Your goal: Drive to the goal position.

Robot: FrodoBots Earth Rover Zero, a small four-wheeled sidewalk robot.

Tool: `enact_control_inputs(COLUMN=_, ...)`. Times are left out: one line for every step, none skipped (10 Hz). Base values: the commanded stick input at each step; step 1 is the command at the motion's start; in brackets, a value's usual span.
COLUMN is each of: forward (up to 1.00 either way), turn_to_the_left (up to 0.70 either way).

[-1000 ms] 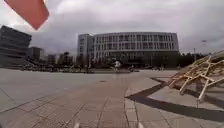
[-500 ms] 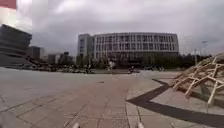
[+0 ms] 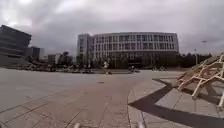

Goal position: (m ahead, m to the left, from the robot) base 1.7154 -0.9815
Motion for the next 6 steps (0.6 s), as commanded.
enact_control_inputs(forward=0.45, turn_to_the_left=-0.27)
enact_control_inputs(forward=0.45, turn_to_the_left=-0.27)
enact_control_inputs(forward=0.45, turn_to_the_left=-0.27)
enact_control_inputs(forward=0.45, turn_to_the_left=-0.27)
enact_control_inputs(forward=0.45, turn_to_the_left=-0.27)
enact_control_inputs(forward=0.45, turn_to_the_left=-0.27)
